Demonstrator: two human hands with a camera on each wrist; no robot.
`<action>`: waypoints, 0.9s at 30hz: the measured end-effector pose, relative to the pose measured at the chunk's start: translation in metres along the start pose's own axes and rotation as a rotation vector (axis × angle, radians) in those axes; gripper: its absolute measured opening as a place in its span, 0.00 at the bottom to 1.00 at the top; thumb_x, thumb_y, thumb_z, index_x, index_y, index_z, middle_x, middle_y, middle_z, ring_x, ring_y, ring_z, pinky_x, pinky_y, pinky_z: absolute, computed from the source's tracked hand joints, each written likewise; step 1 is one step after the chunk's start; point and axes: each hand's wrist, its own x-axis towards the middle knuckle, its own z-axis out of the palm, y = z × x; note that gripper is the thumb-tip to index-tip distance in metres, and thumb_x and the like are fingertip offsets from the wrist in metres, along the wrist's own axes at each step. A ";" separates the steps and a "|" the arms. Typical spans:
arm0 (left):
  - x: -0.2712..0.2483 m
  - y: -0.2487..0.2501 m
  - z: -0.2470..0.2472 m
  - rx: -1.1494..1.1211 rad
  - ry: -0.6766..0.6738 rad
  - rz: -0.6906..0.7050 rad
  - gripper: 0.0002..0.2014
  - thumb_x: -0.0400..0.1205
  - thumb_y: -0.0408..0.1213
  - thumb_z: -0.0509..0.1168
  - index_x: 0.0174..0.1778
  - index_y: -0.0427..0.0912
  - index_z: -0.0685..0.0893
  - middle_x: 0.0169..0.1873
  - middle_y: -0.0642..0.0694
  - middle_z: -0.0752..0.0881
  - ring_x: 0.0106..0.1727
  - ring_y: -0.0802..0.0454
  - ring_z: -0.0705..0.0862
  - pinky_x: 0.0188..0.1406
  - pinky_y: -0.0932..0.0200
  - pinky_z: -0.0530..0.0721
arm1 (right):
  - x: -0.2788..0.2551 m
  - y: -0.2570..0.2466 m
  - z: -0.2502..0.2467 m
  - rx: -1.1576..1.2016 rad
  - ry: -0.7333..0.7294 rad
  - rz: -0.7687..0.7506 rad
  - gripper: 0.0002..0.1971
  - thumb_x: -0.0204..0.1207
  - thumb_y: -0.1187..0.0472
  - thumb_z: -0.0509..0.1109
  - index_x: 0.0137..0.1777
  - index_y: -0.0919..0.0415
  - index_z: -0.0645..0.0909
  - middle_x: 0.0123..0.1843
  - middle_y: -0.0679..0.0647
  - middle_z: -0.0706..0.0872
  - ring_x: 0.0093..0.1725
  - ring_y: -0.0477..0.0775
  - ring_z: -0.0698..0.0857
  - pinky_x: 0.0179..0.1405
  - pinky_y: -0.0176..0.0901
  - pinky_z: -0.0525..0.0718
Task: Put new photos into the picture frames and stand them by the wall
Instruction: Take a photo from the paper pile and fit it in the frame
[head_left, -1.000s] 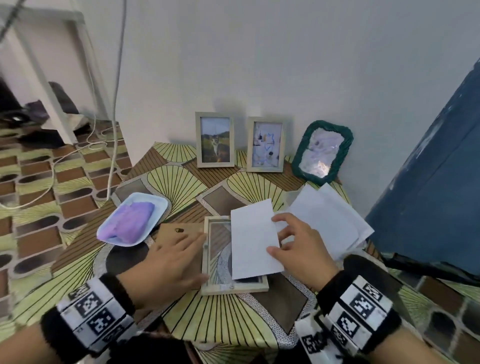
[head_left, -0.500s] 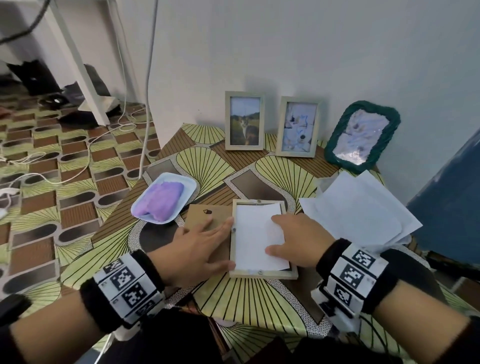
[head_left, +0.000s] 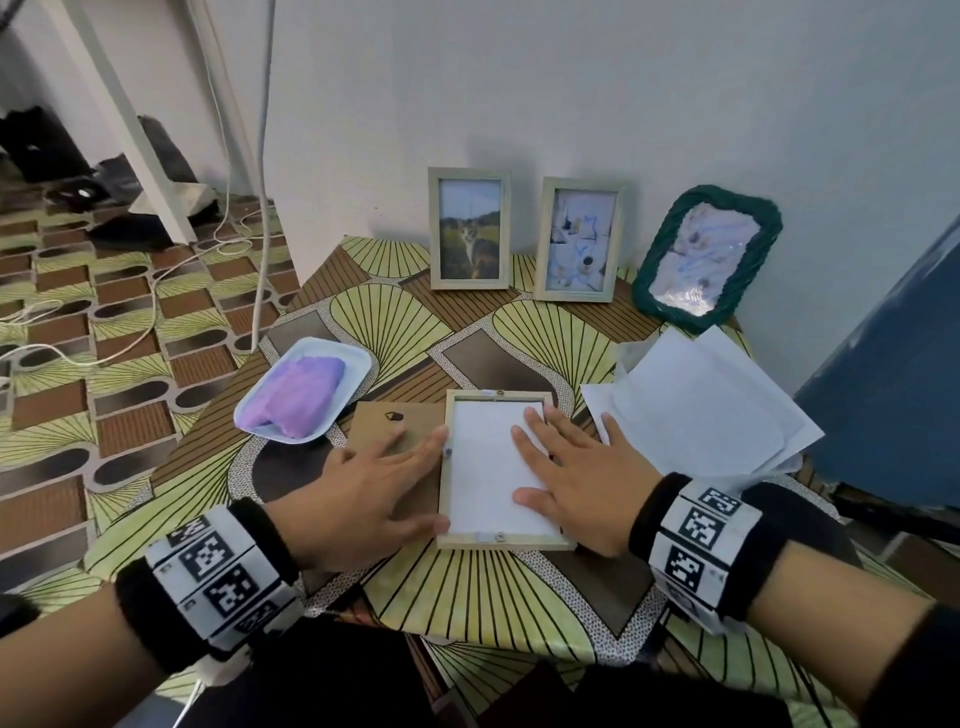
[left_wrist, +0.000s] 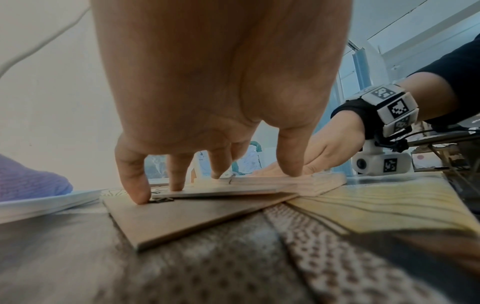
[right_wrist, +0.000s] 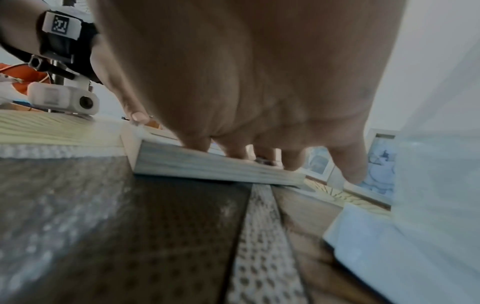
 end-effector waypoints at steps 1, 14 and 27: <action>0.000 0.000 0.000 -0.003 0.006 0.000 0.45 0.82 0.68 0.53 0.83 0.60 0.30 0.85 0.63 0.49 0.85 0.59 0.36 0.82 0.34 0.46 | 0.001 0.000 -0.001 -0.013 0.001 0.001 0.36 0.83 0.35 0.35 0.85 0.51 0.31 0.86 0.50 0.29 0.85 0.51 0.31 0.81 0.72 0.41; 0.011 0.011 -0.030 0.071 0.195 0.044 0.36 0.81 0.62 0.61 0.85 0.58 0.58 0.83 0.62 0.64 0.81 0.57 0.66 0.77 0.38 0.67 | 0.006 0.006 -0.006 0.126 0.066 -0.017 0.39 0.81 0.30 0.46 0.86 0.48 0.44 0.88 0.48 0.42 0.86 0.49 0.41 0.80 0.64 0.61; 0.064 0.002 -0.036 0.456 -0.007 0.249 0.42 0.80 0.71 0.51 0.86 0.55 0.49 0.86 0.60 0.52 0.85 0.62 0.51 0.76 0.38 0.57 | 0.001 0.017 -0.009 0.522 0.161 -0.010 0.43 0.76 0.32 0.64 0.86 0.48 0.52 0.87 0.43 0.53 0.84 0.46 0.57 0.81 0.56 0.63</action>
